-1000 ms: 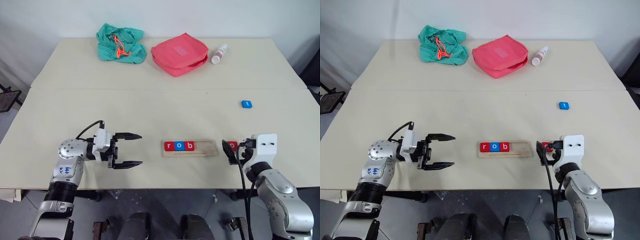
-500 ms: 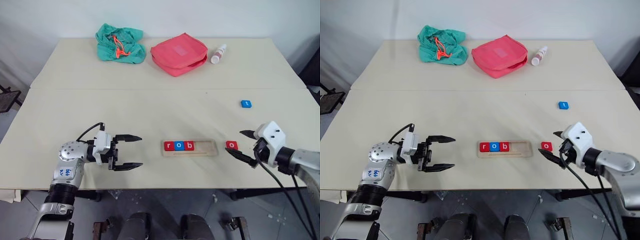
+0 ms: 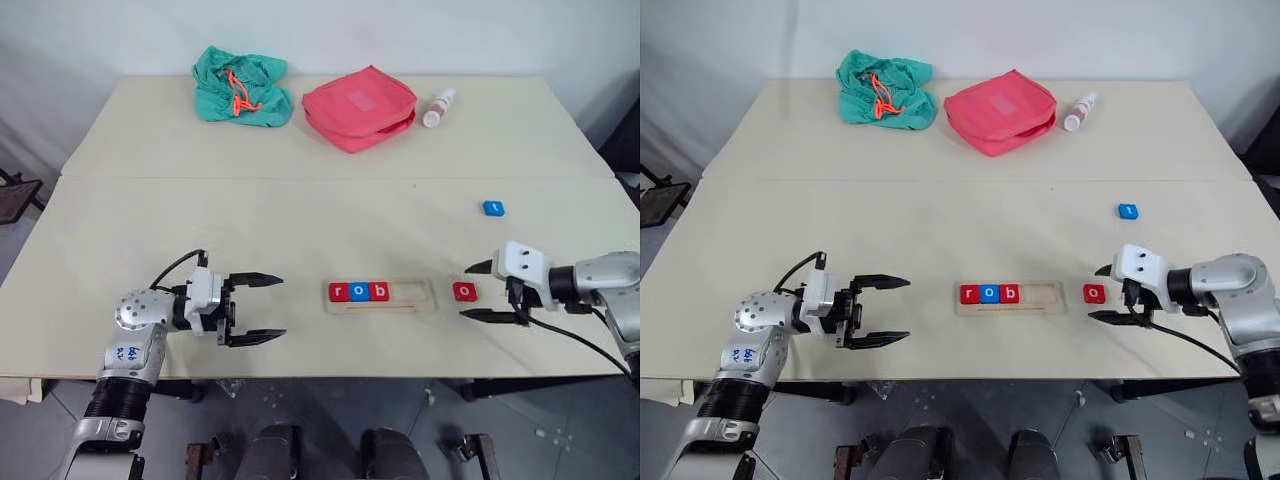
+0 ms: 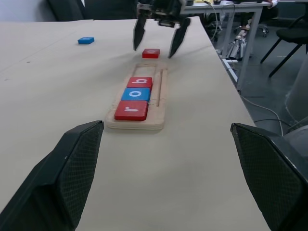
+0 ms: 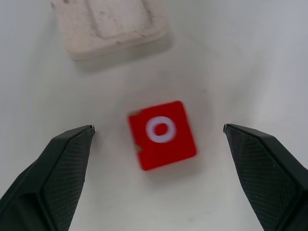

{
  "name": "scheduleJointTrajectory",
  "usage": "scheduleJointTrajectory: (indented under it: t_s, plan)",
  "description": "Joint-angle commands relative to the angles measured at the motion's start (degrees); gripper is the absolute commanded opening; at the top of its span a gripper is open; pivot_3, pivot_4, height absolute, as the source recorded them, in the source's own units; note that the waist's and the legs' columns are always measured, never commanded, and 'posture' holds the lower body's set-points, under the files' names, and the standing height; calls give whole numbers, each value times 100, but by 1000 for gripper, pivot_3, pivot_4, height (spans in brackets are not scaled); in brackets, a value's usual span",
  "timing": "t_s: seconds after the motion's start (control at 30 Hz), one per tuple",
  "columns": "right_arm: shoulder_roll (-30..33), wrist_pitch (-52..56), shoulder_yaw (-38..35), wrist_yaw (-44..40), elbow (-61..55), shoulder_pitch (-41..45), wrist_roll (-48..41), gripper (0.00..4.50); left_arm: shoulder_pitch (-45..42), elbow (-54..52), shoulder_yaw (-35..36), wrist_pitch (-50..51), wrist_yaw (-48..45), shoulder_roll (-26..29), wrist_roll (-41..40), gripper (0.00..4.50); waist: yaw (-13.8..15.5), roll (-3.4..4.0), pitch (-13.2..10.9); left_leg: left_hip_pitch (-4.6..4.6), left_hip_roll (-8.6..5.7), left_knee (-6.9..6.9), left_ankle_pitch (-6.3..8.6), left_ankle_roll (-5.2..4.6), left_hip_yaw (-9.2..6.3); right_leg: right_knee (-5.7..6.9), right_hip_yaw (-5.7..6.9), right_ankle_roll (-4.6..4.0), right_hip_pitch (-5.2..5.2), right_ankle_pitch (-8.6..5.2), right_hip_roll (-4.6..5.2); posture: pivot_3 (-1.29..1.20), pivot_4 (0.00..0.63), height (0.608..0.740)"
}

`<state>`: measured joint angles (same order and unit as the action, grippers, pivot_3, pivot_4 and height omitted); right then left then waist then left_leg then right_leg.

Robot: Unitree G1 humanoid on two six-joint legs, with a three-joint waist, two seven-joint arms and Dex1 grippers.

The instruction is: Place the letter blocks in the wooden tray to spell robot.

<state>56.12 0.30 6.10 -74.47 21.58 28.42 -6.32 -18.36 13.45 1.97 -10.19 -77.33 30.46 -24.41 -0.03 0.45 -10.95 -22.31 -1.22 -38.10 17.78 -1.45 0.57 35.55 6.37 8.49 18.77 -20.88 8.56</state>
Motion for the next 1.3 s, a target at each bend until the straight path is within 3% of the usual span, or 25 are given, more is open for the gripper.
scheduleJointTrajectory:
  t_s: [0.03,0.37,0.47,0.7,0.83,1.0,1.13,1.3]
  plan:
    - [-49,-347,82,-42,414,216,262,4479,133,-325,134,39,79,103,-107,4500,-2,-1,0,0,0,-2,0,0,0,-2,1,0,-3,0,0,0,150,740]
    - [-108,-497,226,-213,717,425,460,4479,108,-313,180,63,75,210,-129,4500,10,-1,0,3,-1,-7,0,0,-9,-5,8,0,-13,0,0,0,150,740]
    - [-125,-466,226,-179,690,401,485,3854,69,-271,175,43,74,203,-121,4500,10,-2,1,3,-1,-7,0,0,-10,-5,9,0,-15,0,0,0,150,740]
    - [-127,-360,180,-133,494,227,419,1530,16,-209,143,31,85,163,-106,4500,4,-8,4,6,0,-10,0,0,-9,-5,9,0,-19,0,0,0,150,740]
    - [-160,75,5,-21,143,209,250,1462,-5,-187,134,33,84,157,-110,4500,4,-9,5,6,0,-10,0,0,-10,-4,9,0,-19,0,0,0,150,740]
    - [-274,1795,-315,86,-1345,335,-500,1462,-37,-124,116,21,23,160,-113,4500,-2,1,0,3,2,-7,0,1,-8,-4,7,0,-11,0,0,0,150,740]
    - [-205,2767,52,94,-2276,502,-533,1462,-102,-55,104,2,-3,136,-92,4500,3,1,0,0,0,-3,1,2,-10,-3,7,0,-7,0,0,0,150,740]
    - [-357,3080,471,43,-2760,651,-448,1462,-153,-2,84,-39,-13,99,-73,4500,29,0,-1,-1,-3,-5,1,2,-16,-3,7,0,-8,0,0,0,150,740]
